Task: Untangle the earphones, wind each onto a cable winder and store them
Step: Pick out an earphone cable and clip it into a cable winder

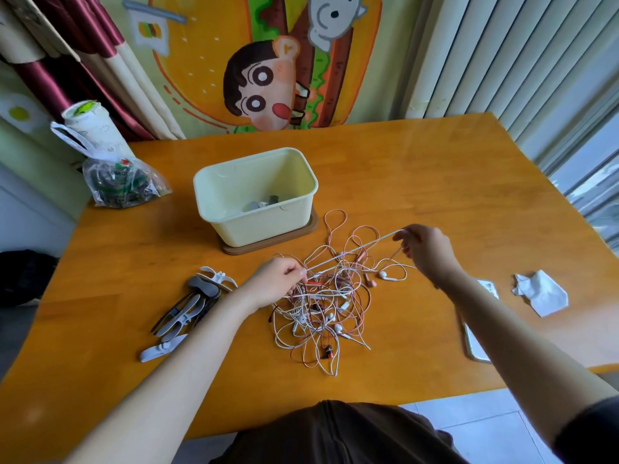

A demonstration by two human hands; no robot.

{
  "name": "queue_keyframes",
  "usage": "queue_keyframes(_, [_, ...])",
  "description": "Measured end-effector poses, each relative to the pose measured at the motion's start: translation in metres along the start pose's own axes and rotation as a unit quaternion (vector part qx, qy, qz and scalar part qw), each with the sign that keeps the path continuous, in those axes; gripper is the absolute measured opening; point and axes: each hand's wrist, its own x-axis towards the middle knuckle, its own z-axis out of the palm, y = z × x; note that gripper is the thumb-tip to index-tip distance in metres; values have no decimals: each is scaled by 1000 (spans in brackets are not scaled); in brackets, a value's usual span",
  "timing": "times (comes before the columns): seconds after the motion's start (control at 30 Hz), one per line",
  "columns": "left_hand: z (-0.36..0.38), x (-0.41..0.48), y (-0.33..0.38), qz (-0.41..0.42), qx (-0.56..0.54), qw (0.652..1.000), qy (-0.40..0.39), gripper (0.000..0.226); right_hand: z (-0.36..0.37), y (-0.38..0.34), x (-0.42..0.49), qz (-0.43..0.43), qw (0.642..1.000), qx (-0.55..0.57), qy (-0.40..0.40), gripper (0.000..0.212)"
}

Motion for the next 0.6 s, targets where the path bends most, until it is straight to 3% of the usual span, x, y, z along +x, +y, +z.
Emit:
queue_keyframes(0.1, [4,2,-5,-11,19,999,27,25,-5,12,6,45,998,-3,38,25])
queue_keyframes(0.23, [0,4,9,29,6,985,172,20,2,14,-1,75,994,-78,23,26])
queue_keyframes(0.33, [-5,1,31,88,-15,972,218,19,10,-11,-17,-50,975,-216,4,56])
queue_keyframes(0.43, [-5,-4,53,134,-12,966,221,17,17,-55,-40,-187,970,-154,7,79])
queue_keyframes(0.5, [-3,-5,63,142,2,970,198,17,24,-79,-52,-257,961,-103,-11,74])
queue_keyframes(0.6, [0,-5,64,123,14,980,154,24,30,-90,-59,-269,957,-68,-85,39])
